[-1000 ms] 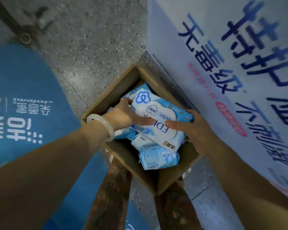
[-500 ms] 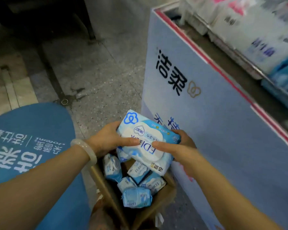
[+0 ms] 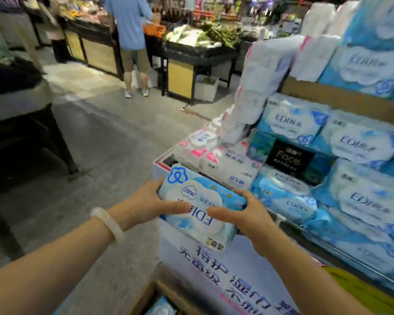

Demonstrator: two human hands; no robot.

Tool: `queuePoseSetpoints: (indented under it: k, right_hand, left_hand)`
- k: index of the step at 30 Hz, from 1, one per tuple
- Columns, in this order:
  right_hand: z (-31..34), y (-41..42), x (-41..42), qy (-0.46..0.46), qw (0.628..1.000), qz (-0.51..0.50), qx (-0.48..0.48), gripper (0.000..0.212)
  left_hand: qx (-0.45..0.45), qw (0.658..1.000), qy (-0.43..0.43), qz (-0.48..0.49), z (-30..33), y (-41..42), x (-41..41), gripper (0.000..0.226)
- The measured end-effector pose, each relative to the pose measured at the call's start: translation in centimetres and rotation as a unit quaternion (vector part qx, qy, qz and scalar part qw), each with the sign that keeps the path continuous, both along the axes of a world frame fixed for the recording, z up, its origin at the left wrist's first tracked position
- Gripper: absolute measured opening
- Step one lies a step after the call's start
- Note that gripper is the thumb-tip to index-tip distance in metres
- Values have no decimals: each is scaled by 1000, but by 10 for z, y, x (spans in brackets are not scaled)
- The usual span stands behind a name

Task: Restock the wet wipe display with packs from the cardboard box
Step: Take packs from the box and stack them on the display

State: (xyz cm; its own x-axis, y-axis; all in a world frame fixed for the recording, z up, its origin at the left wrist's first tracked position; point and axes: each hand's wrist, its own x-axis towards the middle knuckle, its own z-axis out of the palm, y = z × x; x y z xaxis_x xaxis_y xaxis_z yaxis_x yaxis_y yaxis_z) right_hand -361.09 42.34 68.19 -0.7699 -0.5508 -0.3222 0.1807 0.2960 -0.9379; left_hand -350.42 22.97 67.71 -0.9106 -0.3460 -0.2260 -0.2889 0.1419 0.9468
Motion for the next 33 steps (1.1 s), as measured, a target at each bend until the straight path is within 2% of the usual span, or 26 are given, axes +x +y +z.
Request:
queuePoseSetpoints:
  k: [7, 11, 15, 17, 19, 20, 21, 23, 24, 27, 31, 33]
  right_hand:
    - [35, 33, -11, 4, 990, -121, -66, 56]
    - [39, 62, -21, -9, 979, -171, -114, 58]
    - [39, 81, -44, -12, 958, -210, -193, 63]
    - [40, 84, -55, -20, 944, -222, -242, 71]
    - [39, 81, -64, -35, 928, -232, -288, 82]
    - [37, 78, -68, -40, 921, -238, -307, 85]
    - [35, 74, -71, -43, 914, -242, -322, 86]
    - [31, 72, -79, -55, 906, -246, -341, 87]
    - [29, 73, -84, -66, 903, -246, -347, 87]
    - [21, 79, -97, -93, 902, -249, -340, 83]
    - [13, 88, -112, -107, 899, -264, -333, 96]
    - [10, 91, -118, -121, 896, -267, -333, 83]
  left_hand:
    - [6, 993, 73, -90, 47, 25, -53, 37]
    - [61, 992, 106, -40, 60, 57, -82, 66]
    - [96, 981, 161, 51, 77, 83, -115, 84]
    - [169, 961, 204, 81, 86, 94, -128, 73]
    - [232, 945, 223, 60, 89, 112, -139, 38]
    - [245, 943, 221, 41, 85, 122, -143, 29]
    - [251, 943, 215, 22, 78, 131, -148, 33]
    - [257, 945, 200, 2, 63, 143, -158, 64]
    - [249, 949, 193, 6, 58, 146, -163, 73]
    - [227, 956, 185, 24, 50, 152, -182, 72]
    - [211, 960, 180, 28, 43, 163, -201, 86]
    - [189, 966, 178, 17, 41, 165, -210, 87]
